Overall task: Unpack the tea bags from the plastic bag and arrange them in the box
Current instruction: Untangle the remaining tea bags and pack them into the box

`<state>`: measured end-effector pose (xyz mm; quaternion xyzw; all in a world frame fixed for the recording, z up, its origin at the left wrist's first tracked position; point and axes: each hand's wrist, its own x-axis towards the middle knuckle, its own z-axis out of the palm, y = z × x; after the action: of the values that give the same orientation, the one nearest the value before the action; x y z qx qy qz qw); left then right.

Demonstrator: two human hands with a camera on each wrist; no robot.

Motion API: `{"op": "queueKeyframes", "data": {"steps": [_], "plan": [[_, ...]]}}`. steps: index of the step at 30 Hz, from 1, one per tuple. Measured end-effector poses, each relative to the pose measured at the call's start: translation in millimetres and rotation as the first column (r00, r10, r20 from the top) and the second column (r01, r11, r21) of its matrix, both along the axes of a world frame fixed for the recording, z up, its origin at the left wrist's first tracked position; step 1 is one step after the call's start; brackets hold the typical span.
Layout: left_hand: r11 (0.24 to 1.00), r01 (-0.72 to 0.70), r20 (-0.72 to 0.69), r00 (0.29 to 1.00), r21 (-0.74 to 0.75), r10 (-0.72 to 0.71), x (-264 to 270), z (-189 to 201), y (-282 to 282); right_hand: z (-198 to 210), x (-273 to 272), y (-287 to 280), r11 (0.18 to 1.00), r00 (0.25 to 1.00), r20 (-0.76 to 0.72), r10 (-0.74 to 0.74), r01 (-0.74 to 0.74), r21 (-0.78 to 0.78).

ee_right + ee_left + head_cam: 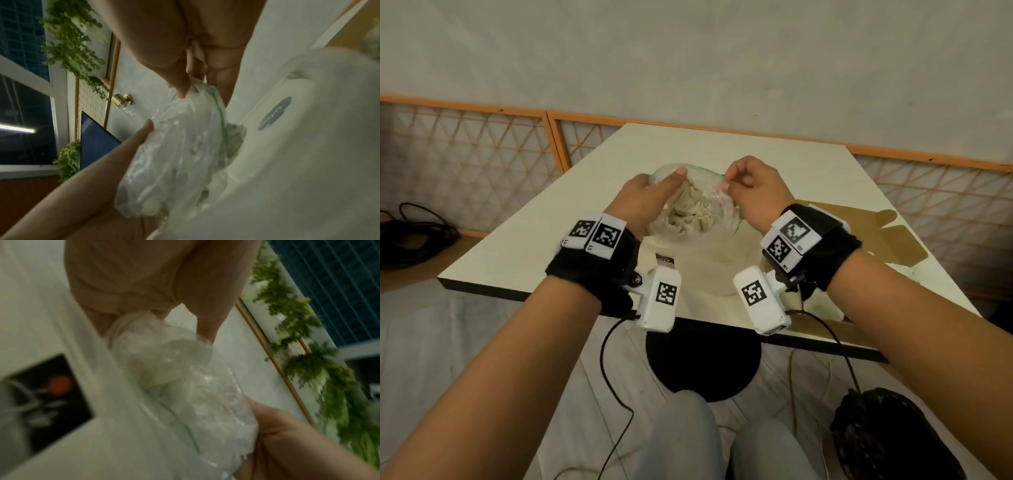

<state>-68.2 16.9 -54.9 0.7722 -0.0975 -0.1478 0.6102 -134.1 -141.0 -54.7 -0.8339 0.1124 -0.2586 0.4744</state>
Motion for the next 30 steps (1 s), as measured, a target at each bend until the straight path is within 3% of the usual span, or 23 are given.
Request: {"op": "queueKeyframes", "data": {"steps": [3,6,8,10,13,17,22,27,30], "plan": [[0.989,0.012,-0.062,0.998,-0.146,-0.022,5,1,-1,11,1,-1,0.998,1.000,-0.024,0.009,-0.010,-0.060],[0.987,-0.051,-0.050,0.998,-0.150,0.044,6,0,-5,23,-6,6,0.947,0.996,0.018,-0.091,0.092,-0.308],[0.983,-0.063,-0.079,0.996,-0.172,0.050,7,0,-6,29,-13,18,0.925,0.998,0.055,-0.015,0.035,-0.377],[0.976,-0.026,-0.146,0.989,-0.217,-0.006,8,1,-6,29,-17,29,0.903,0.995,-0.097,0.025,-0.064,-0.424],[0.954,0.047,-0.214,0.970,-0.295,-0.114,9,0,-9,20,-14,30,0.871,0.957,-0.288,-0.038,-0.109,-0.479],[0.938,0.095,-0.272,0.943,-0.332,-0.191,11,-4,-8,16,-14,28,0.902,0.966,-0.258,0.001,-0.112,-0.416],[0.907,0.040,-0.357,0.911,-0.419,-0.205,11,-8,-5,22,-8,15,0.947,0.978,-0.204,0.031,-0.094,-0.307],[0.889,0.058,-0.426,0.863,-0.454,-0.274,9,-11,-7,18,2,1,0.995,0.972,-0.227,0.066,-0.082,-0.064],[0.888,0.090,-0.409,0.864,-0.450,-0.295,6,-12,-11,16,4,5,0.977,0.943,-0.320,0.093,-0.148,-0.151]]}}
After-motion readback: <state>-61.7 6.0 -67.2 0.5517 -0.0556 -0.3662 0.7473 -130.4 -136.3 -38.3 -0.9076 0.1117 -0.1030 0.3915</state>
